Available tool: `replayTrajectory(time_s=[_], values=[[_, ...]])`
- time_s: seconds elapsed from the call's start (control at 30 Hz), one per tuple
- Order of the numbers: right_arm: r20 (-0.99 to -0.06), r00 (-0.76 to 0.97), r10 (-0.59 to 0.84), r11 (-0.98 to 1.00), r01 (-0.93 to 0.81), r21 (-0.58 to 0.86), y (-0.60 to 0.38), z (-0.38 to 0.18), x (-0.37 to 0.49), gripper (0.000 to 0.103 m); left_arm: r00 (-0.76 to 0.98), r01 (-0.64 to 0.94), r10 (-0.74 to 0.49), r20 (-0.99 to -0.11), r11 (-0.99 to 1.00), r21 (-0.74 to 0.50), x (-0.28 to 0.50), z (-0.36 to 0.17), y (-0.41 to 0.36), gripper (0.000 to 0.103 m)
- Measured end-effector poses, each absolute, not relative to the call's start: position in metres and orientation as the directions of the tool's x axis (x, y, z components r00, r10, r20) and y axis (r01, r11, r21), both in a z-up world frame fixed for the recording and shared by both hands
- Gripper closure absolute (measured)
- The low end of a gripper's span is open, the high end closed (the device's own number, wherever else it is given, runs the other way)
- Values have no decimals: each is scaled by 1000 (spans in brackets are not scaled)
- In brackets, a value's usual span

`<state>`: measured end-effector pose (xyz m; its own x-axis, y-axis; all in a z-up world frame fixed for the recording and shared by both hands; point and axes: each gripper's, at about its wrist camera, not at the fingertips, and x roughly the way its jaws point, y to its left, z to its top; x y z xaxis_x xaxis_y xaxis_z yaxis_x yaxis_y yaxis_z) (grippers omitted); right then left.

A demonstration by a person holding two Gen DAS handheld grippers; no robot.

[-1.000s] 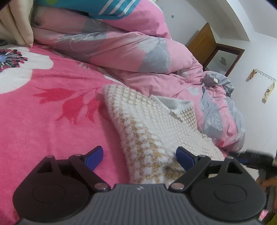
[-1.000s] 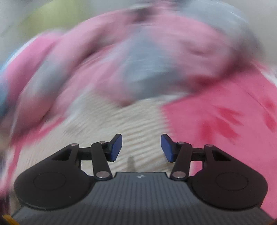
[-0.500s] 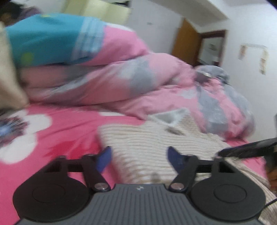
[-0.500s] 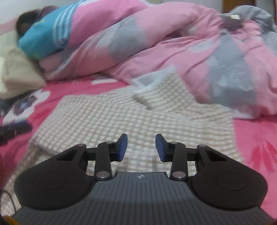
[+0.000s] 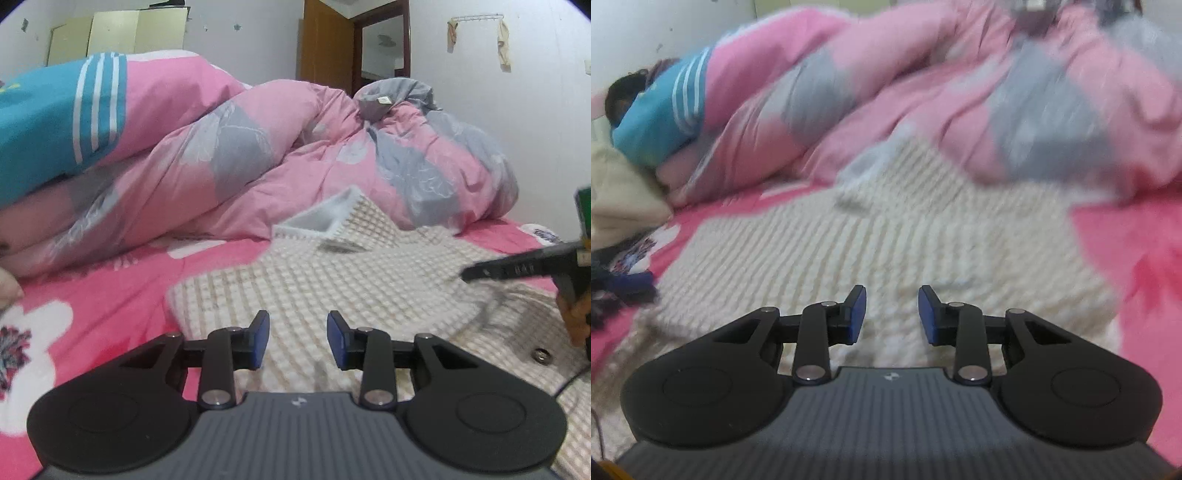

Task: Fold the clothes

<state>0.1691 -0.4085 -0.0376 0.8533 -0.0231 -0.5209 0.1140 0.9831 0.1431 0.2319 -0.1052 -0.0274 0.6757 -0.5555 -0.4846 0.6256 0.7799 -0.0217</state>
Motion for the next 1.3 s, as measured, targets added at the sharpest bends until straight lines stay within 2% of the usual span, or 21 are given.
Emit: replayTrajectory(time_s=[0.03, 0.1, 0.2, 0.37, 0.53, 0.63, 0.73, 0.8, 0.87, 0.97, 1.07, 1.13, 1.2, 1.23, 1.3], values=[[-546, 837, -44, 984, 131, 122, -413, -47, 172, 73, 652, 628, -540, -533, 778, -20, 239, -38, -111, 69], [-575, 815, -72, 983, 155, 97, -423, -64, 175, 74, 636, 636, -526, -564, 772, -3, 244, -65, -117, 67], [-549, 835, -29, 975, 146, 170, -435, -68, 173, 74, 642, 642, -537, -547, 767, 2, 241, -58, -114, 68], [-544, 838, -39, 978, 144, 151, -432, -68, 171, 74, 657, 662, -586, -475, 749, -9, 251, -34, -106, 63], [-535, 844, -30, 976, 140, 167, -433, -68, 169, 74, 646, 643, -526, -553, 765, 23, 290, -70, -121, 60], [-532, 846, -22, 974, 137, 177, -435, -68, 170, 74, 660, 645, -529, -534, 763, 42, 287, -61, -122, 60], [-530, 848, -17, 973, 136, 186, -436, -69, 170, 74, 690, 640, -547, -474, 767, 48, 291, -47, -119, 60], [-529, 849, -15, 973, 135, 189, -436, -69, 170, 74, 723, 593, -509, -467, 804, 41, 310, -46, -119, 60], [-528, 849, -15, 973, 135, 190, -436, -69, 170, 74, 722, 546, -449, -526, 837, 34, 332, -59, -119, 61], [-524, 852, -6, 971, 131, 202, -438, -70, 169, 74, 694, 539, -465, -550, 842, -32, 343, -70, -110, 61], [-523, 852, -3, 970, 130, 206, -439, -70, 170, 74, 736, 538, -474, -484, 843, -8, 340, -53, -107, 61], [-523, 852, -2, 970, 130, 208, -439, -70, 170, 74, 774, 497, -451, -444, 868, -14, 344, -46, -102, 56], [-523, 852, -2, 970, 129, 208, -439, -70, 170, 74, 760, 450, -382, -525, 893, 3, 366, -60, -111, 54], [-523, 853, -1, 970, 129, 208, -439, -70, 170, 74, 746, 441, -350, -566, 897, 27, 373, -70, -116, 46], [-522, 853, 0, 969, 128, 209, -440, -70, 170, 73, 734, 423, -328, -594, 906, 23, 380, -71, -117, 43]])
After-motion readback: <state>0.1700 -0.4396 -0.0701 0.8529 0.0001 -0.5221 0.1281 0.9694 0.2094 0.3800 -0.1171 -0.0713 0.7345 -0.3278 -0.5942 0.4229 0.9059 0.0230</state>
